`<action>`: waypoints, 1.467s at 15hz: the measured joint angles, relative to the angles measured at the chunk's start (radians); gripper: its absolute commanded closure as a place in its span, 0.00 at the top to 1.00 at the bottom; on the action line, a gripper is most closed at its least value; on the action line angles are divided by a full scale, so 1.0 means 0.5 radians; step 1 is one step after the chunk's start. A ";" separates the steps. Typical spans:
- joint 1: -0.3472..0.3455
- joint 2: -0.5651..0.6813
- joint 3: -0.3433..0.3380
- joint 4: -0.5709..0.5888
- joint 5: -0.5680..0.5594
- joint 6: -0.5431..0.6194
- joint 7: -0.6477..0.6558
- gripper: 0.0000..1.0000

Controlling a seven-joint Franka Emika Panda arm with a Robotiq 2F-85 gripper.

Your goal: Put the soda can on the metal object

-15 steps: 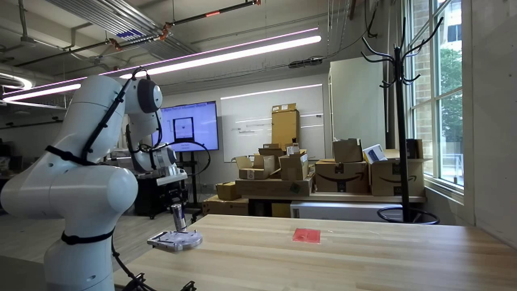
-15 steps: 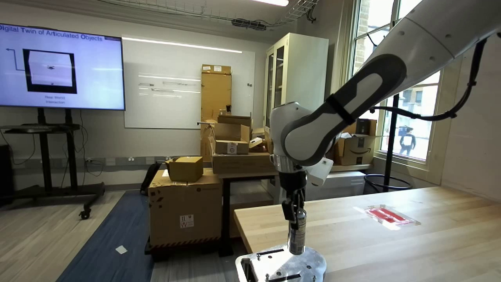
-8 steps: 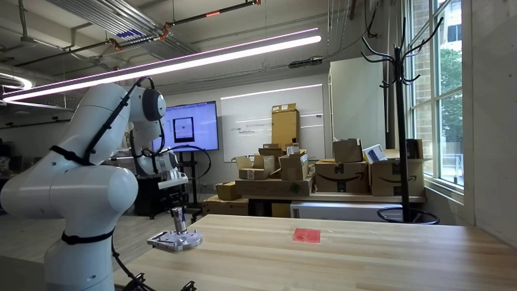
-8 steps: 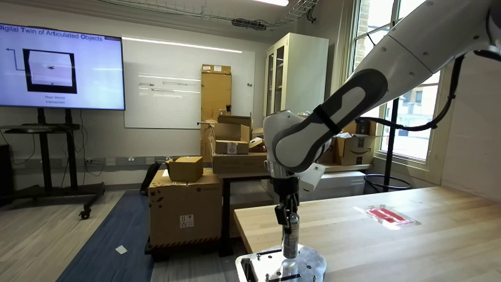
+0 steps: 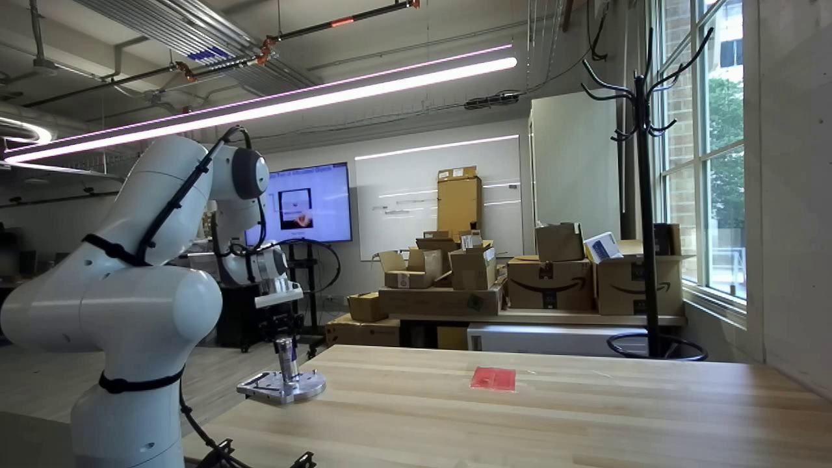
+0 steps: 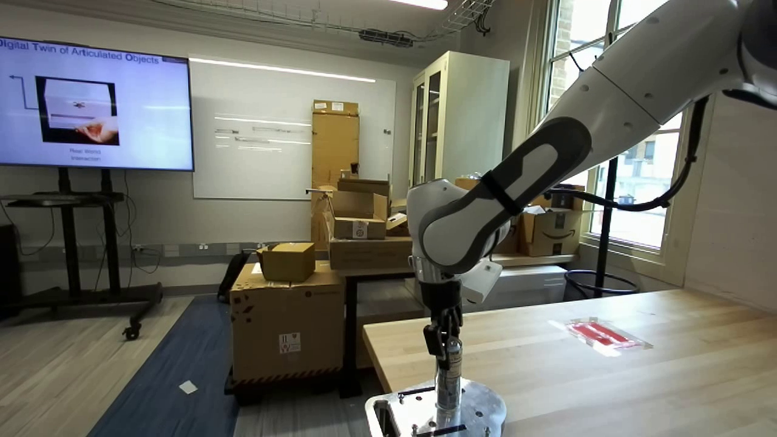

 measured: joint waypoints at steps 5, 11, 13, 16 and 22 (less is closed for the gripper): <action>-0.005 0.006 -0.002 0.001 0.006 0.000 0.000 0.99; -0.022 -0.042 -0.004 -0.001 0.008 -0.001 0.001 1.00; -0.032 -0.119 -0.007 -0.016 0.009 -0.002 0.003 1.00; -0.099 -0.293 -0.034 -0.093 0.052 -0.003 0.010 1.00; -0.386 -0.724 -0.186 -0.426 0.209 0.022 0.010 1.00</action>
